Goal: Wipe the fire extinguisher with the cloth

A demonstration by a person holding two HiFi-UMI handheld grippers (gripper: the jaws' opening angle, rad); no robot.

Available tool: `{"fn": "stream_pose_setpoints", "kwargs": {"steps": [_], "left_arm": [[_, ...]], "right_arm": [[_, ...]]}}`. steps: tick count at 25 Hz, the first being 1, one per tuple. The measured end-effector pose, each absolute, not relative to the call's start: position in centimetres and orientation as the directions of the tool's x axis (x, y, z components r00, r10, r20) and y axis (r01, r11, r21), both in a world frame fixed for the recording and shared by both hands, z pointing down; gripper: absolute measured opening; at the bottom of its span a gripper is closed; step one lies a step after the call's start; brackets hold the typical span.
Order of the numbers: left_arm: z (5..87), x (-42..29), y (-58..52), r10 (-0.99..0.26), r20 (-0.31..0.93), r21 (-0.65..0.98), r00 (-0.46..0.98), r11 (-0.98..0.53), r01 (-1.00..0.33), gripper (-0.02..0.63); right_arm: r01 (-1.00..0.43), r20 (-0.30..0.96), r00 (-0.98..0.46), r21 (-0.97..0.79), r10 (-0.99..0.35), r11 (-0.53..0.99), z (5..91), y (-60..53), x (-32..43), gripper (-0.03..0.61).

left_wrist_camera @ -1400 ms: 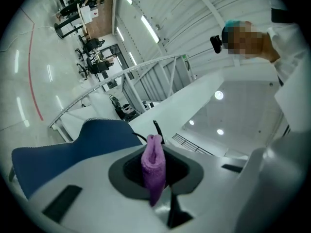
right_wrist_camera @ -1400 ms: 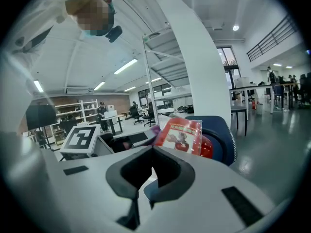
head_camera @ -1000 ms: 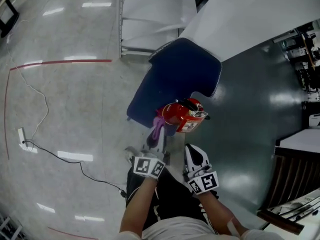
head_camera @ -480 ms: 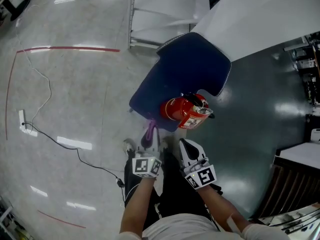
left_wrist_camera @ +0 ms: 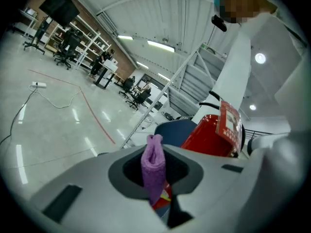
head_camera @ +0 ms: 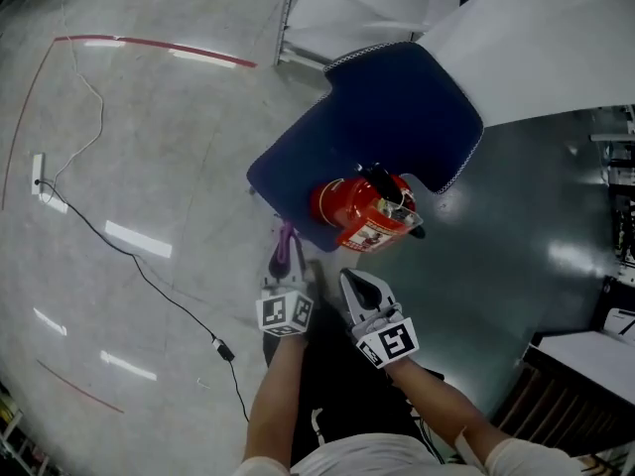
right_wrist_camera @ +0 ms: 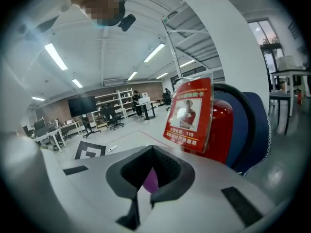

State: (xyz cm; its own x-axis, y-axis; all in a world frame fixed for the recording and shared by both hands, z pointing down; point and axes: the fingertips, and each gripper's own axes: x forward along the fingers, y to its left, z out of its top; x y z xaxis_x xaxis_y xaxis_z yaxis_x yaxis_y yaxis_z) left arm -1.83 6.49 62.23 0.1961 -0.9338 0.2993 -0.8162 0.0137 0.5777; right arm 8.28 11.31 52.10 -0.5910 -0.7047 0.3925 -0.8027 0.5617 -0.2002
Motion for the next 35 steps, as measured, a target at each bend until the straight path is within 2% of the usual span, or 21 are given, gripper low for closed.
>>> {"fn": "stream_pose_setpoints", "kwargs": {"steps": [10, 19, 27, 35], "left_arm": [[68.1, 1.9, 6.1, -0.917, 0.333, 0.584, 0.219, 0.018, -0.811, 0.051], [74.0, 4.7, 4.4, -0.896, 0.358, 0.623, 0.262, 0.020, -0.782, 0.051], [72.7, 7.2, 3.3, -0.906, 0.303, 0.684, 0.295, -0.010, -0.730, 0.050], [66.0, 7.2, 3.7, -0.930, 0.214, 0.730, 0.299, -0.052, -0.681, 0.051]], "right_arm": [[-0.861, 0.417, -0.508, -0.222, -0.753, 0.458, 55.3, 9.9, 10.6, 0.014], [-0.862, 0.451, -0.506, -0.229, -0.735, 0.453, 57.7, 9.7, 11.0, 0.014], [-0.861, 0.449, -0.507, -0.236, -0.736, 0.450, 57.8, 9.8, 11.9, 0.014], [-0.868, 0.422, -0.496, -0.244, -0.759, 0.433, 55.5, 9.8, 12.9, 0.014]]}}
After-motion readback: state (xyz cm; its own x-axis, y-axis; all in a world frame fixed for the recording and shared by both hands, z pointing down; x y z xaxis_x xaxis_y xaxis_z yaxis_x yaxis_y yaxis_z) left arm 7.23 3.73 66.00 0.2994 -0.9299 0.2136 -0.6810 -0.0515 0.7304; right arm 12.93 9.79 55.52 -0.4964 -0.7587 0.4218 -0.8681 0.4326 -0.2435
